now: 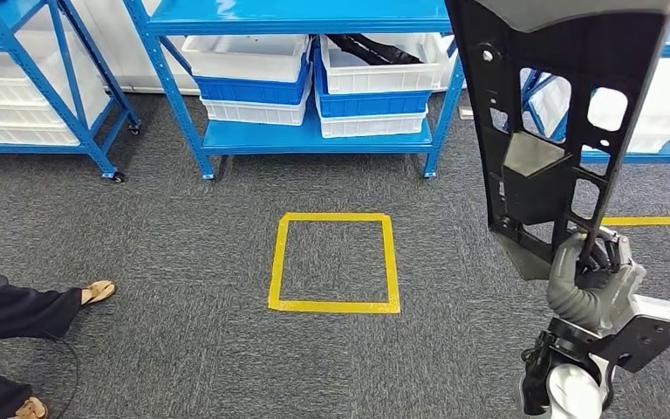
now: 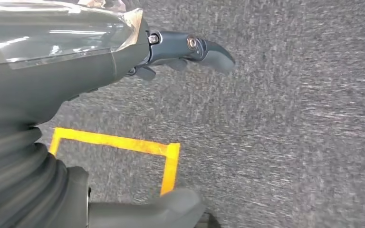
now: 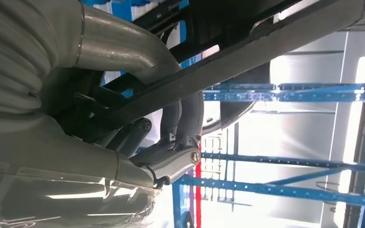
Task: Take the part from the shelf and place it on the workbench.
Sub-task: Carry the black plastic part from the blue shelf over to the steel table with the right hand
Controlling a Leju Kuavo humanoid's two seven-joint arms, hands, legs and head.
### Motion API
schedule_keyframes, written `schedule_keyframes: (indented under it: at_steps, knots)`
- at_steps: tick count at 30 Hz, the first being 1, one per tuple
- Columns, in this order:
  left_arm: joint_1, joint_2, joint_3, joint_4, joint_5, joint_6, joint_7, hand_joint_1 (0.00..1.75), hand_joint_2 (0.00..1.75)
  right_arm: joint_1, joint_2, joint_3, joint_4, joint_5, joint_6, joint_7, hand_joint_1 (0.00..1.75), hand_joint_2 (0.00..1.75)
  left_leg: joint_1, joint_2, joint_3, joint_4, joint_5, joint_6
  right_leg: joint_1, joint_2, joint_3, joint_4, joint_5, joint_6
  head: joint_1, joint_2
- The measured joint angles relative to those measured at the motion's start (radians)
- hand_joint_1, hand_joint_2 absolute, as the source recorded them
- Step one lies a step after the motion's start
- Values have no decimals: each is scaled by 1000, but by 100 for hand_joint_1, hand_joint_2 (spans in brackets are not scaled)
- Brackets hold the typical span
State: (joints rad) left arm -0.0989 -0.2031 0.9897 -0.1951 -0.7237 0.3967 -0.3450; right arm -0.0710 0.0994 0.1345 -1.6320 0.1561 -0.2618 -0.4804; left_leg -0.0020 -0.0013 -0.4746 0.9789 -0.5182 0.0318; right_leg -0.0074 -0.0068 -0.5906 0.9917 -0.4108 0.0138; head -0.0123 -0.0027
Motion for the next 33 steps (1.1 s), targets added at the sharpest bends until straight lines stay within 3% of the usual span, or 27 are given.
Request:
schedule_keyframes:
  at_steps: [2,3,4,6,8,9,10,12,14,15,18,20,23,28,31,33]
  knots:
    - [-8,6,0,0,3,-18,3,0,175,-10,3,1,0,4,3,6,175,175,-3,2,-6,-12,15,9,-2,-2,-8,1,8,13,-1,0]
    - [-12,8,1,0,3,-23,6,0,175,-14,4,2,0,6,3,7,175,175,-1,4,-11,-18,26,16,-2,0,-18,17,-2,15,0,0]
    - [-15,10,1,0,3,-26,8,0,175,-18,4,1,0,7,3,8,175,175,2,6,-17,-24,38,20,-2,1,-36,51,-24,14,0,0]
    - [-18,13,1,0,3,-28,10,0,175,-22,4,1,-1,8,3,9,175,175,4,9,-36,-25,56,24,-6,4,-87,175,-94,10,2,0]
    - [-18,14,2,0,3,-29,10,0,175,-21,4,1,0,8,3,9,175,175,4,10,-55,-24,70,21,-11,4,-115,274,-138,17,3,0]
    - [-18,14,2,0,3,-29,10,0,175,-21,3,1,0,9,3,9,175,175,5,11,-63,-22,75,18,-14,4,-102,271,-138,26,4,0]
    - [-18,13,2,0,3,-29,10,0,175,-21,3,1,0,9,3,9,175,175,7,11,-70,-19,79,15,-18,4,-66,226,-124,37,4,0]
    - [-19,13,2,0,3,-29,10,0,175,-24,4,1,0,9,3,10,175,175,8,11,-85,-5,82,6,-23,4,26,83,-92,52,4,0]
    - [-20,15,2,0,3,-29,9,0,175,-26,4,1,0,10,4,10,175,175,5,10,-100,12,81,-4,-23,8,67,6,-80,45,3,0]
    - [-20,15,3,0,4,-29,8,0,175,-26,4,1,0,10,4,11,175,175,3,10,-106,16,83,-4,-21,10,65,4,-80,36,2,0]
    - [-18,15,4,0,8,-27,1,0,175,-29,4,1,0,11,10,15,175,175,4,7,-115,18,93,21,-19,11,59,5,-71,22,1,0]
    - [-18,14,5,0,10,-23,-6,0,175,-32,5,1,1,12,12,16,175,175,5,7,-116,16,98,31,-15,11,56,5,-68,16,1,0]
    - [-18,14,6,0,12,-15,-14,0,175,-36,5,1,6,13,13,16,175,175,8,6,-117,12,104,27,-11,10,54,6,-65,10,1,0]
    - [-17,14,7,0,13,-11,-18,0,175,-40,6,1,12,32,4,17,175,175,11,5,-124,14,107,5,-12,9,50,5,-60,8,1,0]
    - [-18,14,7,0,12,-11,-18,0,175,-44,11,2,13,51,-5,19,175,175,12,4,-120,-1,114,11,-12,6,51,-1,-56,17,1,0]
    - [-20,11,7,0,13,-11,-17,0,175,-50,14,3,15,58,-8,20,175,175,17,3,-105,-36,134,17,-7,6,34,27,-76,17,2,0]
